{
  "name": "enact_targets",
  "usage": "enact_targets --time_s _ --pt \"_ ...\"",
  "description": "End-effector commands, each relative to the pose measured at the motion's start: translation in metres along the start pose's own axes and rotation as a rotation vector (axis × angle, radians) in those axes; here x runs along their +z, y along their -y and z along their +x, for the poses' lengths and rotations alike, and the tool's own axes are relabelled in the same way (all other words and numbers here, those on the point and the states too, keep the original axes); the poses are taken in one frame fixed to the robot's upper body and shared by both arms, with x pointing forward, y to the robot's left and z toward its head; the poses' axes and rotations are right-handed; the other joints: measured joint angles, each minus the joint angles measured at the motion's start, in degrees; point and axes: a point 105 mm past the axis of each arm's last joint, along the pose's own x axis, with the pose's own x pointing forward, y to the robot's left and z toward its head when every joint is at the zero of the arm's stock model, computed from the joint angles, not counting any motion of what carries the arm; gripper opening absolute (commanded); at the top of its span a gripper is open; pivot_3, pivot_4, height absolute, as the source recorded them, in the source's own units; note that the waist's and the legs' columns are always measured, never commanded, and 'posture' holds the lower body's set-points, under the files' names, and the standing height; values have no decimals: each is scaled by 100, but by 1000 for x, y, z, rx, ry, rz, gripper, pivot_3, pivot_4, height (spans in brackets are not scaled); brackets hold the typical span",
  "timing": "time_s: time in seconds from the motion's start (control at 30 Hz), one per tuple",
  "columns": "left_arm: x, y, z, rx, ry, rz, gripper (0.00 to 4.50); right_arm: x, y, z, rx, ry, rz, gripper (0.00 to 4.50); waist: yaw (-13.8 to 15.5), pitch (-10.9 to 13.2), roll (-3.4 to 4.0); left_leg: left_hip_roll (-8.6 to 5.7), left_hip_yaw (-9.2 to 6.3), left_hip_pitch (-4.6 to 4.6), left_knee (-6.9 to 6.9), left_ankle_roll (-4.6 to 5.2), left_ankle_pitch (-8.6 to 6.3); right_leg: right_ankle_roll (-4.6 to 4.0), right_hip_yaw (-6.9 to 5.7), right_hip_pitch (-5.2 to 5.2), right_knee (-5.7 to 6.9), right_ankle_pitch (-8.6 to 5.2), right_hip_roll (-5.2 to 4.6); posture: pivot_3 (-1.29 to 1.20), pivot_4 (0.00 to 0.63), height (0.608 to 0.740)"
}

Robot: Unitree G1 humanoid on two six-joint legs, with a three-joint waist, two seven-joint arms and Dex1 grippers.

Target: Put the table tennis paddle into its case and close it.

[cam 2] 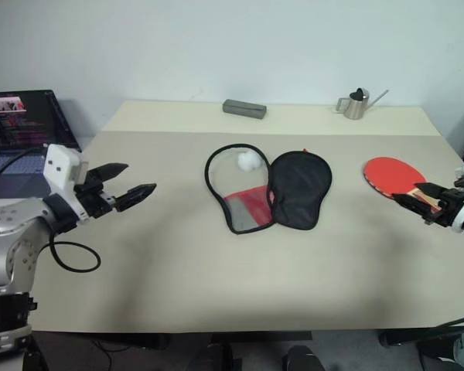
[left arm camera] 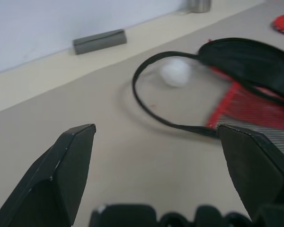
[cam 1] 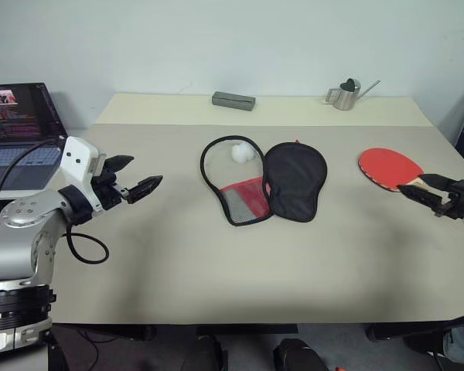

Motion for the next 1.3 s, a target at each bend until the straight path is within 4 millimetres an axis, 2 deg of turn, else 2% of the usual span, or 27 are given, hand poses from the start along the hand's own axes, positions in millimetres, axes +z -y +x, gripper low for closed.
enact_targets --time_s 0.03,0.17,0.3,0.37,0.53,0.63,0.97,1.07,1.3 --pt "25 4 1 -64 66 20 4500 21 -20 7 58 47 -24 4491 1 0 0 1 -2 0 3 0 0 0 -1 1 0 0 0 0 150 740" --pt "27 25 13 -228 46 6 4500 22 -39 34 96 46 19 4491 0 0 0 0 -6 1 9 2 2 2 1 3 -1 0 0 0 150 740" --pt "28 33 24 -308 39 26 4500 20 -24 49 -36 13 21 4491 1 0 0 0 -6 0 9 3 5 2 1 -2 1 1 2 0 150 740" --pt "32 39 33 -352 48 34 4500 17 -25 53 -43 -11 39 4491 12 0 -1 -1 -4 -4 7 4 5 2 3 -7 0 1 2 0 150 740" --pt "38 55 45 -462 50 60 4500 5 -37 67 -5 -67 71 4491 44 0 -1 -2 -1 -14 -2 1 2 0 -7 -12 -5 0 4 0 150 740" --pt "39 66 46 -543 42 70 4500 -3 -58 81 86 -101 83 4491 23 0 0 0 -1 -16 -2 1 2 0 -4 -15 -3 0 8 0 150 740" --pt "39 63 55 -576 23 116 4500 -15 -84 128 138 -133 74 4491 11 0 -1 2 -9 -15 5 -2 5 -11 3 -26 2 6 38 0 150 740" --pt "38 63 55 -580 22 122 4500 -22 -84 140 103 -151 55 4491 13 0 0 2 -10 -19 2 -2 4 -11 0 -32 2 7 39 0 150 740" --pt "34 65 49 -606 -4 155 4500 -32 -62 154 -25 -167 24 4491 12 0 0 2 -10 -46 5 -3 5 -13 0 -56 5 8 37 0 150 740"
